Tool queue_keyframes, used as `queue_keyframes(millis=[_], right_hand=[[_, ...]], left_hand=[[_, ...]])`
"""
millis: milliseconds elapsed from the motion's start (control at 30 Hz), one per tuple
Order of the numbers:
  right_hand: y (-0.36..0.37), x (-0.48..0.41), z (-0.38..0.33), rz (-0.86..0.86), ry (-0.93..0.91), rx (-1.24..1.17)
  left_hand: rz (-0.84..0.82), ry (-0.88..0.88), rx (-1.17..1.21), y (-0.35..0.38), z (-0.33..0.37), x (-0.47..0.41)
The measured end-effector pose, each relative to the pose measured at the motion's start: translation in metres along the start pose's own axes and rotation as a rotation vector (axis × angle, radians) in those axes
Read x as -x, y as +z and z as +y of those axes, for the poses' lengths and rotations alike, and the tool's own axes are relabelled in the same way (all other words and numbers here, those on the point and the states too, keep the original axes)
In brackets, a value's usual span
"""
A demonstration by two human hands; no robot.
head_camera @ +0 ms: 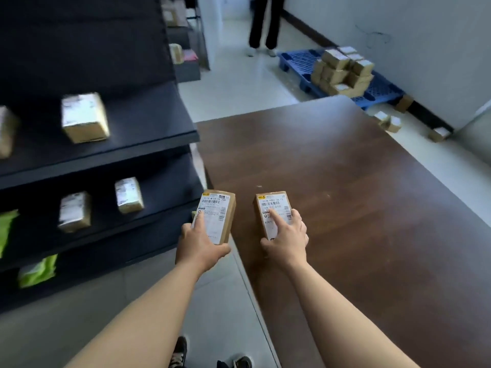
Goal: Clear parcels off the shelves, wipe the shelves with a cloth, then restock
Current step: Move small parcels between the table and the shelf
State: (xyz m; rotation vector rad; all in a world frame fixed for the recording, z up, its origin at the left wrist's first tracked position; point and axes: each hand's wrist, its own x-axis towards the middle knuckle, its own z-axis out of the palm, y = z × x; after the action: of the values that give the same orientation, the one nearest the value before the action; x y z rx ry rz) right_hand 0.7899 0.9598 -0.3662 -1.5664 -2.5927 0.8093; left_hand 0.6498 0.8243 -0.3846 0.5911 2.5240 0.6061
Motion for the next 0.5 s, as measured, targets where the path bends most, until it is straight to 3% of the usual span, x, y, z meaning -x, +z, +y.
queue_keyframes(millis=[500], right_hand=[[0.14,0.059,-0.238,-0.229,-0.429,0.123]], left_hand=[[0.152,-0.397,0.14,-0.15,-0.244,0.021]])
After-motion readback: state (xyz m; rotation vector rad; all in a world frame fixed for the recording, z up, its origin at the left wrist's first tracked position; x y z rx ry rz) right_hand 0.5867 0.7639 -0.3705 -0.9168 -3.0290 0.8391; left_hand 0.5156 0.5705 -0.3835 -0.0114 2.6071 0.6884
